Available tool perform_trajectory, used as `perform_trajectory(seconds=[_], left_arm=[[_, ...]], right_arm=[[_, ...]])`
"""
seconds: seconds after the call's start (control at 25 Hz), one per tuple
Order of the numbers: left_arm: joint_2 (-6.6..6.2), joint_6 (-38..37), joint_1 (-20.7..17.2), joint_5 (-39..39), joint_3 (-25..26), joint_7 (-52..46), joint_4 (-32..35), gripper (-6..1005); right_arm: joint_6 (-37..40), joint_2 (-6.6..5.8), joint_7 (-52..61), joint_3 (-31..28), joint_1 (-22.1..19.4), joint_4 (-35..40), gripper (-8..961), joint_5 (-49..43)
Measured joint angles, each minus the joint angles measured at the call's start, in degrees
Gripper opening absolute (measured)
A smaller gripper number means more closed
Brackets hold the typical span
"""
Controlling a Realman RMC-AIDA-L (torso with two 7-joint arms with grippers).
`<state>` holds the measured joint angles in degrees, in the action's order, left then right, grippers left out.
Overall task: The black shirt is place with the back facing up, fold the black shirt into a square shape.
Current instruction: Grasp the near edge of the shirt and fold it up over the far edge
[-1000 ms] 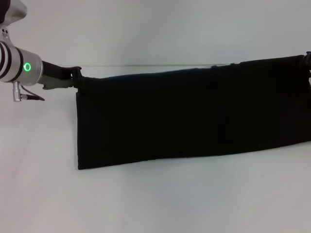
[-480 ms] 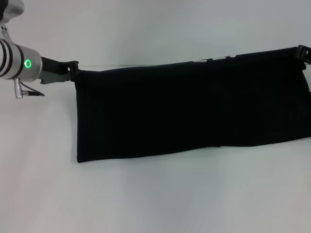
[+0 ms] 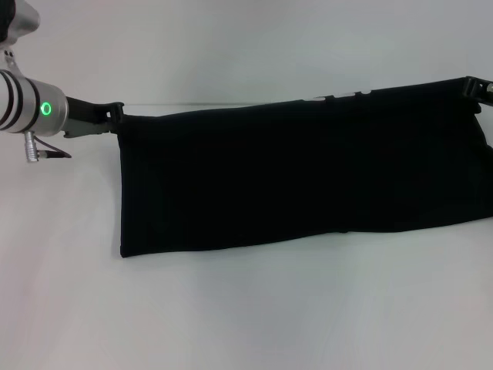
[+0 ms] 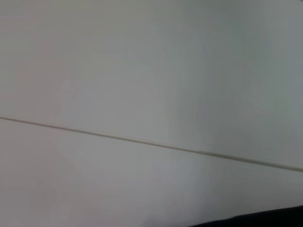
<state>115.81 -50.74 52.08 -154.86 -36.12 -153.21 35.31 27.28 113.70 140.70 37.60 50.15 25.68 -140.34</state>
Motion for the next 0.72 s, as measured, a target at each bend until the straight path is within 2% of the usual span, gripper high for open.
perform_trajectory(seconds=[0.24, 0.4, 0.48, 0.64, 0.72], left_arm=[[0.74, 1.72, 0.55, 0.09, 0.00, 1.20, -0.53, 101], [0.61, 3.99, 1.93, -0.05, -0.06, 1.62, -2.50, 134], [0.54, 4.06, 2.21, -0.18, -0.07, 1.58, -2.71, 150], [0.38, 1.79, 1.96, 0.20, 0.21, 1.20, -0.51, 183], [0.19, -0.32, 1.70, 0.27, 0.55, 1.15, 0.74, 258]], right_arm=[[-0.49, -0.88, -0.12, 0.76, 0.36, -1.31, 96, -0.18], [-0.70, -1.77, 0.17, 1.74, 0.81, -1.42, 97, -0.20], [-0.19, -2.52, 0.26, 1.78, 0.93, -1.42, 291, -0.20], [3.61, -4.84, 0.54, 1.60, 1.11, -0.99, 452, -0.15], [6.71, -5.75, 0.70, 1.22, 0.88, -0.09, 532, 0.00]])
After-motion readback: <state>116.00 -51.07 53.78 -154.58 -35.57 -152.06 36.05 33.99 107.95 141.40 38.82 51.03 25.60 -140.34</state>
